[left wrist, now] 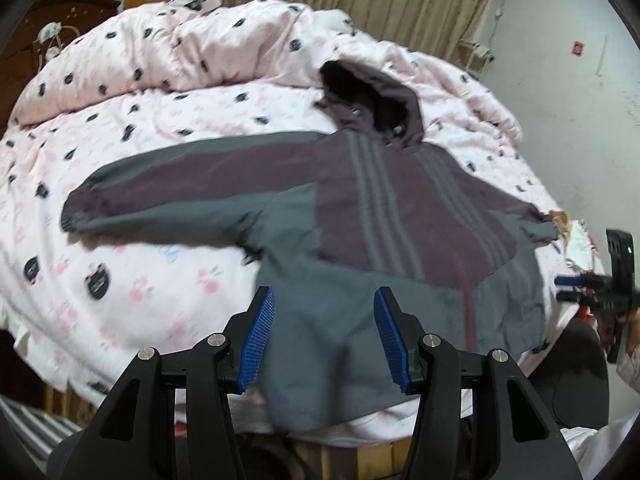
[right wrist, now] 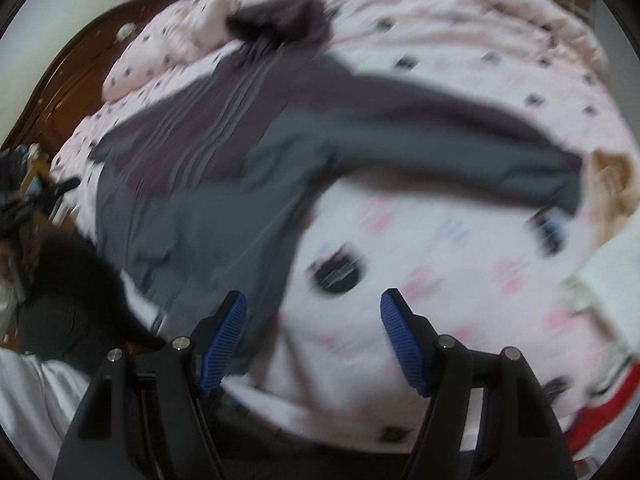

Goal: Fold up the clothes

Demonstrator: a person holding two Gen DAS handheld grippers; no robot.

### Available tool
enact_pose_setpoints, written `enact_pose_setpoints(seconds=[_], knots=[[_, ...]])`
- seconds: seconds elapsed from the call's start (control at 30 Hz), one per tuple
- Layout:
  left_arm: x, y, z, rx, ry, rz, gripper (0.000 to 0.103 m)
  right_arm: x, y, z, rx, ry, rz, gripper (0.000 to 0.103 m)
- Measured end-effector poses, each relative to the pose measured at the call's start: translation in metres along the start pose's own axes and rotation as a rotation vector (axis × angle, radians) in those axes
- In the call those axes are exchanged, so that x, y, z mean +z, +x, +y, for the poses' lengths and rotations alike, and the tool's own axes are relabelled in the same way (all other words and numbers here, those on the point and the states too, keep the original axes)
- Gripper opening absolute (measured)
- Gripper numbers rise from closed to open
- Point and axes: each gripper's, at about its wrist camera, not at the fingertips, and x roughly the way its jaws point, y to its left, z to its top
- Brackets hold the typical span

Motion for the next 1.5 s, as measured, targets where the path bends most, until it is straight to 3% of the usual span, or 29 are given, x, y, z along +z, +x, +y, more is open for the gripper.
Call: enact_pose_setpoints(seconds=[0.07, 0.17, 0.33, 0.37, 0.43, 0.77, 0.8, 0.83, 0.93, 1.17, 1.37, 1.47, 1.5], knots=[[-0.003, 0.006, 0.004, 0.018, 0.007, 0.031, 0.047, -0.010, 0.015, 0.009, 0.053, -0.011, 0.043, 0.071], [-0.009, 0.019, 0.012, 0.025, 0.012, 0.079, 0.047, -0.016, 0.029, 0.018, 0.065, -0.041, 0.073, 0.070], [-0.023, 0.035, 0.030, -0.025, 0.016, 0.127, 0.047, -0.020, 0.037, 0.020, 0.075, -0.050, 0.078, 0.069], [-0.025, 0.038, 0.030, -0.033, 0.018, 0.140, 0.047, -0.021, 0.037, 0.020, 0.083, -0.049, 0.079, 0.066], [-0.030, 0.043, 0.029, -0.051, 0.023, 0.168, 0.047, -0.022, 0.040, 0.022, 0.131, -0.053, 0.104, 0.045], [-0.051, 0.072, 0.027, -0.137, 0.047, 0.311, 0.046, -0.025, 0.059, 0.032, 0.172, -0.038, 0.145, 0.022], [-0.052, 0.071, 0.027, -0.133, 0.050, 0.322, 0.041, -0.024, 0.059, 0.033, 0.176, -0.038, 0.146, 0.018], [-0.053, 0.070, 0.026, -0.127, 0.053, 0.333, 0.026, -0.023, 0.056, 0.033, 0.183, -0.040, 0.147, 0.016], [-0.054, 0.068, 0.025, -0.109, 0.063, 0.367, 0.017, -0.022, 0.044, 0.034, 0.201, -0.061, 0.156, 0.016], [-0.058, 0.062, 0.022, -0.067, 0.086, 0.444, 0.010, -0.022, 0.025, 0.041, 0.284, -0.100, 0.182, 0.014], [-0.058, 0.064, 0.016, -0.016, 0.104, 0.499, 0.013, -0.025, 0.051, 0.041, 0.208, -0.109, 0.260, 0.014], [-0.049, 0.056, 0.010, 0.027, 0.127, 0.511, 0.016, -0.021, 0.053, 0.045, 0.159, -0.115, 0.271, 0.021], [-0.040, 0.045, 0.009, 0.032, 0.135, 0.477, 0.016, -0.020, 0.054, 0.046, 0.142, -0.118, 0.275, 0.032]])
